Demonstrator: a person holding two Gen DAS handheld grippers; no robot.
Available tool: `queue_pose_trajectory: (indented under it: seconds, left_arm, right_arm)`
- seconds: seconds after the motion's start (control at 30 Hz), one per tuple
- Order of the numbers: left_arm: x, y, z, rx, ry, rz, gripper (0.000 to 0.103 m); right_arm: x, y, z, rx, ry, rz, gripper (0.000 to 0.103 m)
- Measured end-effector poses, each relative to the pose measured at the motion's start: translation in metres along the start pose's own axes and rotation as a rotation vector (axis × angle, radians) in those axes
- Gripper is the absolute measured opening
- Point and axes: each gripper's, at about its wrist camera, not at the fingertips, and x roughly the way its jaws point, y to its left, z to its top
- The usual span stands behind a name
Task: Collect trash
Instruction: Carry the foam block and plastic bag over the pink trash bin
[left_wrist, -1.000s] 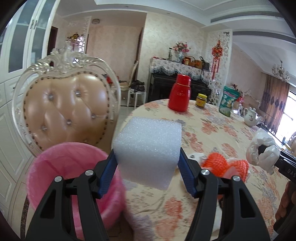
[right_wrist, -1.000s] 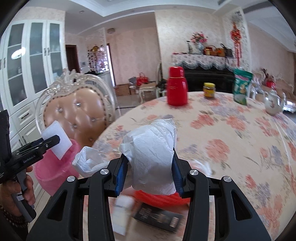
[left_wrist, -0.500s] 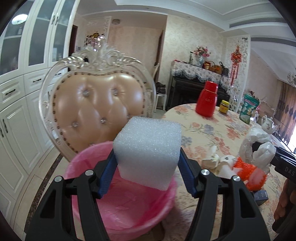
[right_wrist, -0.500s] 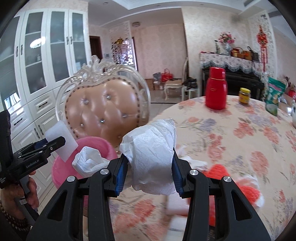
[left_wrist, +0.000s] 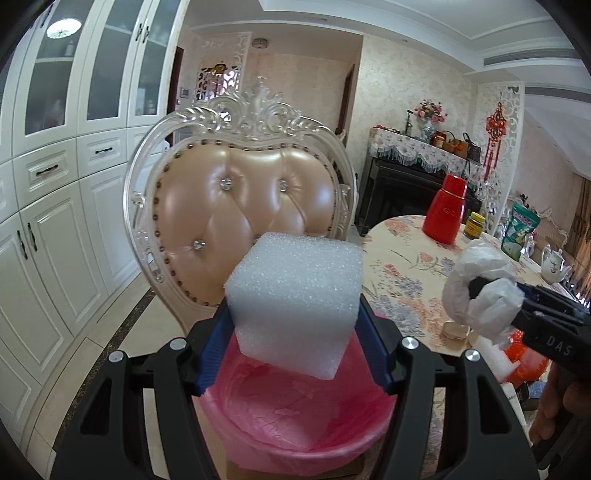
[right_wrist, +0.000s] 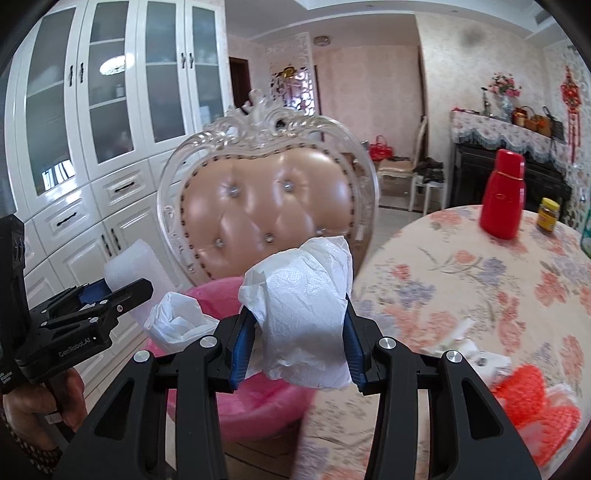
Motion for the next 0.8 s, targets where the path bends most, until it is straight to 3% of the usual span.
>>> queue_pose_trajectory:
  seconds: [0.53,0.73,0.8]
  left_arm:
    - [-0.009,0.03,0.003,-0.037,-0.013,0.025,0.063]
    - [-0.003,0.031,0.006,-0.039,-0.009,0.016,0.063]
    - [-0.004,0.031,0.006,-0.042,-0.01,0.01,0.07]
  right_arm:
    - [0.043,0.034,0.007,-0.06,0.065,0.051,0.048]
    - [0.051,0.036,0.006,-0.071,0.079,0.049,0.054]
    - [0.053,0.034,0.006,-0.064,0.086,0.052,0.056]
